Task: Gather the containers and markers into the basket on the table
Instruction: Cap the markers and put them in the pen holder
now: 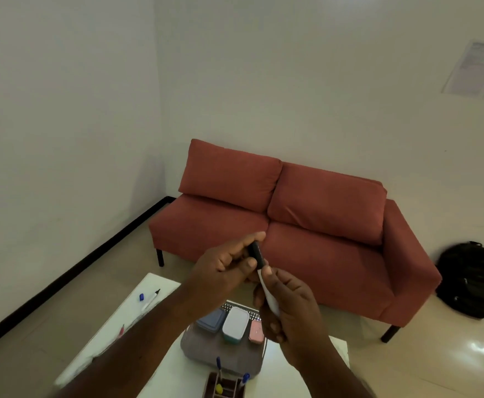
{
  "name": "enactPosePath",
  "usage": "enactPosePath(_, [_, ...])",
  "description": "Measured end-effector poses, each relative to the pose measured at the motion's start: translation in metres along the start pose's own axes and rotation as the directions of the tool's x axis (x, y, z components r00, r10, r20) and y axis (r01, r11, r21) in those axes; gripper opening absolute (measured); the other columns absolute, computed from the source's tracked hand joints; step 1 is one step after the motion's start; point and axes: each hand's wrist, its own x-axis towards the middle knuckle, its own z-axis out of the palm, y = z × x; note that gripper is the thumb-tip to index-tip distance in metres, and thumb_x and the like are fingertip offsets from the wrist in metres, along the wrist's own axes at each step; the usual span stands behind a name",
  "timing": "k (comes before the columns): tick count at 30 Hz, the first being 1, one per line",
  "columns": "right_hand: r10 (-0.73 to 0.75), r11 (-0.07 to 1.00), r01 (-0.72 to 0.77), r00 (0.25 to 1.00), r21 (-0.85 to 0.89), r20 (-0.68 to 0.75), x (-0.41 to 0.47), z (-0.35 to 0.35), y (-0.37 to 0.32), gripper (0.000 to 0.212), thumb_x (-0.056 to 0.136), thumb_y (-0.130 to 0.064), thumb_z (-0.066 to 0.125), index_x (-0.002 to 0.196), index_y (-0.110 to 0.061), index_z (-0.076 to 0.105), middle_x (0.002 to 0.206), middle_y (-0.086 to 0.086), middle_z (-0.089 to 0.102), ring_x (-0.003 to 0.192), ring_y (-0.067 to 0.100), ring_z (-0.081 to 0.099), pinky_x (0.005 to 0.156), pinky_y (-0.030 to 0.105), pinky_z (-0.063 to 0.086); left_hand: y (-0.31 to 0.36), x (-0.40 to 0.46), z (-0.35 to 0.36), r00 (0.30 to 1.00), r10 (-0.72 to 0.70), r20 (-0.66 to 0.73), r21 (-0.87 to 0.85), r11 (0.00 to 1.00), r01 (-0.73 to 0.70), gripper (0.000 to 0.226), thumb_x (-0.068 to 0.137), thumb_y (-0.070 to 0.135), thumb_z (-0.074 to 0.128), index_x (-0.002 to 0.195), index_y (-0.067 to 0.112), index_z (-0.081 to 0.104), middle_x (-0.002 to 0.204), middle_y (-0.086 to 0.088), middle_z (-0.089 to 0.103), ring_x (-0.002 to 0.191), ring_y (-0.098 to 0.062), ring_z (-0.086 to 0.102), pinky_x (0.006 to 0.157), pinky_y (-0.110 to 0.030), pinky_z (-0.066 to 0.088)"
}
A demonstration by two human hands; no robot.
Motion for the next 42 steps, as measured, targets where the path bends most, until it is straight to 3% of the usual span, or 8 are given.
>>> enactPosePath(6, [-0.047,0.989,0.049,0.999,-0.141,0.018,-0.003,0.004,0.016,0.033,0.100,-0.027,0.048,0.089,0.004,0.056,0.061,0.009,0.056,0.037,0.014,0.029,0.040,0.018,0.022,-0.008,-0.011,-0.009,0.999,-0.047,0.009,-0.090,0.995,0.048,0.063,0.096,0.003,0.056,0.151,0.024,0.032,0.108,-0.005,0.074,0.107,-0.017,0.068,0.095,-0.031,0.053])
enactPosePath(10, [-0.013,0.983,0.019,0.999,-0.181,0.033,0.002,0.007,0.028,0.022,0.101,-0.020,0.047,0.092,-0.004,0.059,0.069,0.014,0.059,0.045,0.019,0.034,0.040,0.026,0.024,-0.025,-0.019,-0.018,0.996,-0.078,-0.040,-0.055,0.996,0.076,0.044,0.095,0.004,0.059,0.137,0.013,0.049,0.110,-0.007,0.072,0.104,-0.018,0.069,0.089,-0.032,0.056])
enactPosePath(15, [0.051,0.959,-0.046,0.999,-0.279,0.011,0.004,0.006,0.059,0.023,0.100,-0.027,0.046,0.103,-0.012,0.064,0.086,0.016,0.069,0.068,0.028,0.057,0.055,0.035,0.048,-0.062,-0.032,-0.026,0.981,-0.189,-0.043,-0.080,0.979,0.185,0.045,0.093,0.003,0.062,0.135,0.011,0.049,0.114,-0.006,0.071,0.107,-0.017,0.068,0.091,-0.032,0.056])
enactPosePath(18, [0.068,0.916,-0.090,0.995,-0.390,-0.072,0.009,-0.002,0.087,0.022,0.100,-0.026,0.048,0.114,-0.014,0.061,0.098,0.007,0.075,0.084,0.018,0.067,0.067,0.025,0.051,-0.095,-0.044,-0.037,0.963,-0.271,-0.010,0.005,0.963,0.271,0.044,0.094,0.013,0.064,0.135,0.018,0.049,0.112,0.002,0.071,0.105,-0.013,0.068,0.093,-0.032,0.055])
enactPosePath(23, [0.079,0.797,-0.208,0.967,-0.568,-0.244,0.025,-0.024,0.146,0.014,0.097,-0.019,0.058,0.109,-0.026,0.062,0.098,-0.010,0.074,0.082,-0.002,0.063,0.068,0.017,0.049,-0.167,-0.073,-0.071,0.901,-0.432,-0.034,0.142,0.891,0.432,0.030,0.092,0.030,0.065,0.121,0.030,0.059,0.106,0.014,0.069,0.100,-0.004,0.066,0.094,-0.030,0.053])
enactPosePath(27, [0.113,0.676,-0.404,0.883,-0.617,-0.455,0.035,-0.048,0.205,0.010,0.091,-0.017,0.066,0.097,-0.024,0.063,0.089,-0.007,0.072,0.084,0.015,0.068,0.080,0.042,0.057,-0.220,-0.106,-0.104,0.818,-0.573,-0.053,0.276,0.779,0.563,0.025,0.091,0.035,0.064,0.116,0.030,0.060,0.103,0.016,0.068,0.094,-0.002,0.064,0.086,-0.023,0.051])
enactPosePath(32, [0.160,0.588,-0.609,0.733,-0.533,-0.662,0.040,-0.068,0.271,0.013,0.089,-0.022,0.070,0.098,-0.028,0.063,0.086,-0.006,0.072,0.077,0.016,0.071,0.076,0.039,0.058,-0.290,-0.133,-0.139,0.743,-0.668,-0.038,0.428,0.661,0.616,0.032,0.091,0.038,0.063,0.121,0.026,0.060,0.111,0.016,0.064,0.092,-0.003,0.063,0.085,-0.027,0.051])
enactPosePath(42, [0.211,0.517,-0.793,0.482,-0.321,-0.850,0.059,-0.117,0.400,0.016,0.083,-0.027,0.066,0.099,-0.027,0.063,0.090,-0.002,0.071,0.081,0.024,0.068,0.074,0.037,0.057,-0.443,-0.166,-0.115,0.525,-0.850,0.048,0.790,0.354,0.501,0.055,0.095,0.040,0.054,0.143,0.017,0.043,0.151,-0.002,0.041,0.134,-0.025,0.043,0.106,-0.040,0.041])
